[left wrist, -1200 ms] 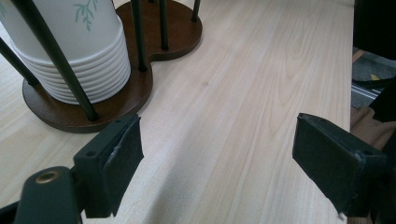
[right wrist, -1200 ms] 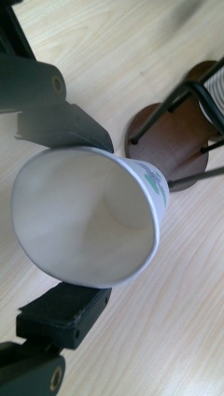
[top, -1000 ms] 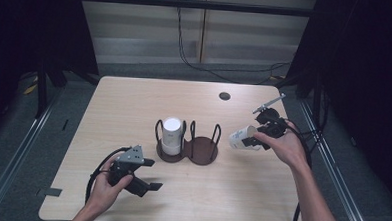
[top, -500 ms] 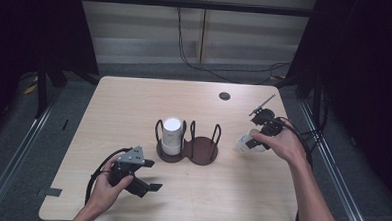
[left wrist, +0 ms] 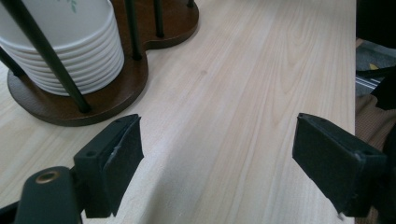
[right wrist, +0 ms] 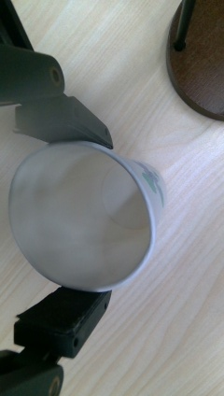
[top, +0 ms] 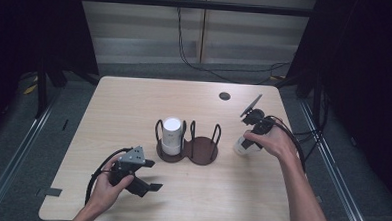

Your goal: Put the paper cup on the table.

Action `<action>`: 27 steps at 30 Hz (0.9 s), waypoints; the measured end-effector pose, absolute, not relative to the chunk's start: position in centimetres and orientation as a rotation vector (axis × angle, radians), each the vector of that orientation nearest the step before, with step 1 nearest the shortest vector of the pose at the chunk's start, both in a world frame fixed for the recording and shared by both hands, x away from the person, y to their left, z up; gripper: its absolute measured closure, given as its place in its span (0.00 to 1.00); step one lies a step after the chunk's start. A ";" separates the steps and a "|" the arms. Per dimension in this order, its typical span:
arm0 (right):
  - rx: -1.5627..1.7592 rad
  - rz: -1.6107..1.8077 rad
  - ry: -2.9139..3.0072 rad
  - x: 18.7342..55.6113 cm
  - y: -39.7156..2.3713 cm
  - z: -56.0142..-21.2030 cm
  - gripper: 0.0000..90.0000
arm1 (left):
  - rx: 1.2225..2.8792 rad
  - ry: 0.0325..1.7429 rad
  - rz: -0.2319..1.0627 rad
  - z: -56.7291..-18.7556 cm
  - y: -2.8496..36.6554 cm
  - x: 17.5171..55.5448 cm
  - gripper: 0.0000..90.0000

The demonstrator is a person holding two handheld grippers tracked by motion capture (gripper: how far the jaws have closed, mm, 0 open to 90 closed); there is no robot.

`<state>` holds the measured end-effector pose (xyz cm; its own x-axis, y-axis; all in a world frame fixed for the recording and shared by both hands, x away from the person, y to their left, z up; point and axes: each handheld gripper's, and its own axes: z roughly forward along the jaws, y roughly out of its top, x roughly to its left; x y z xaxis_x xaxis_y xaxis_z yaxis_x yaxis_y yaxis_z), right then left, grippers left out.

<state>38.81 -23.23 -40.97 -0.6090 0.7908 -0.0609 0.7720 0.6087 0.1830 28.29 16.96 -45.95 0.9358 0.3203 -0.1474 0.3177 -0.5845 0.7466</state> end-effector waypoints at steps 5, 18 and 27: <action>1.314 0.217 2.690 39.3 -22.7 -41.0 0.27 | 2.218 0.451 0.009 -45.9 17.1 28.3 0.18; 1.340 0.302 2.666 39.8 -21.6 -41.5 0.22 | 2.230 0.442 0.017 -45.8 17.2 28.2 0.18; 1.362 0.388 2.645 39.5 -22.2 -41.3 0.17 | 2.218 0.448 0.006 -45.8 17.4 28.3 0.18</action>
<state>39.53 -22.15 -41.26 -0.5796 0.8149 -0.0075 0.7784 0.5564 0.2906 28.34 17.42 -45.81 0.9359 0.3197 -0.1481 0.3156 -0.5737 0.7559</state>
